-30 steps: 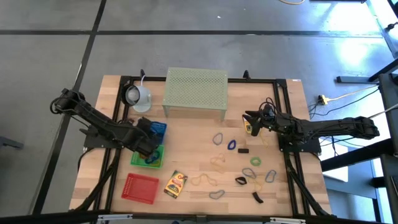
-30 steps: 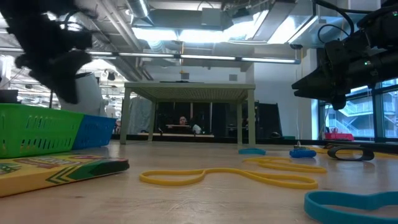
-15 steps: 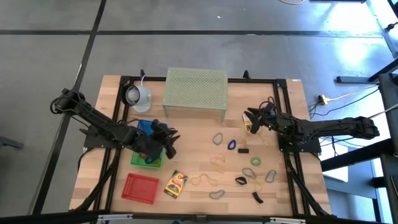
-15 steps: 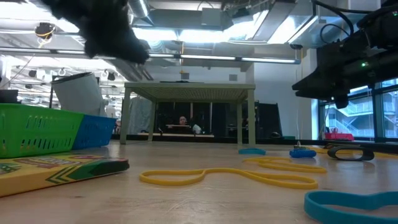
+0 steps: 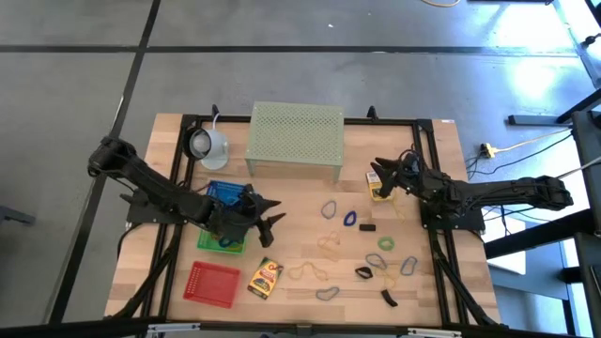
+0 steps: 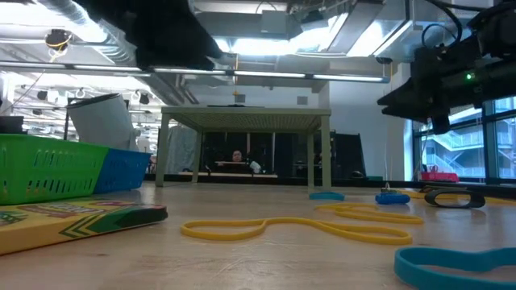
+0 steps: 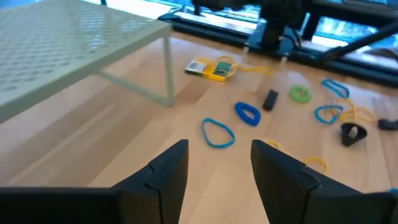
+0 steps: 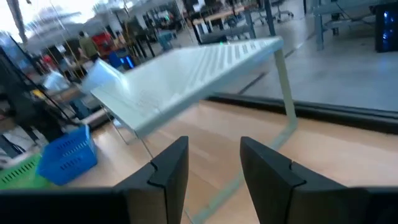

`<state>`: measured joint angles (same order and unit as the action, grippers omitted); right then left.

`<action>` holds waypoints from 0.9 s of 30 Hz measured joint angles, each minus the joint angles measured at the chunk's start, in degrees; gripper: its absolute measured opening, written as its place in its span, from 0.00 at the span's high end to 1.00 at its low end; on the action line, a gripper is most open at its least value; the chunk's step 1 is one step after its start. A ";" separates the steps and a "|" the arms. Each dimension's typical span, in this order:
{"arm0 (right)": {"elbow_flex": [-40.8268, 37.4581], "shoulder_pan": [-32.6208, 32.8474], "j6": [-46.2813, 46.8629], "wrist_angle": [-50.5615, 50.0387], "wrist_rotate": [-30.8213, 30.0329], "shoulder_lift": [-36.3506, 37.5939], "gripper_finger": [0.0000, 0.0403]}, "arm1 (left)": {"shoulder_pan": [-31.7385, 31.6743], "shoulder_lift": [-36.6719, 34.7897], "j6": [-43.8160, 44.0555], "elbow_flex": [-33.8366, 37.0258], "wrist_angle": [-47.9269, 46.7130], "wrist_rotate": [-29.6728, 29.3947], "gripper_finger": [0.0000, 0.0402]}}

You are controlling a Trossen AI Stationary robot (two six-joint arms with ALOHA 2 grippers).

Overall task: Pick & Place Office Desk Supplies
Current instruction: Put the yellow crayon box into the red bin

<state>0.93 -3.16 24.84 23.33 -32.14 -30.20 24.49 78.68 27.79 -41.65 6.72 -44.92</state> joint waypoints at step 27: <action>0.00 -0.02 -0.39 5.38 3.50 0.00 0.64 | 6.42 17.57 -0.53 -12.61 2.44 36.45 0.58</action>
<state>0.93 -3.18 24.45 28.71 -28.64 -30.20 30.91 96.25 27.26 -54.26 9.16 -8.47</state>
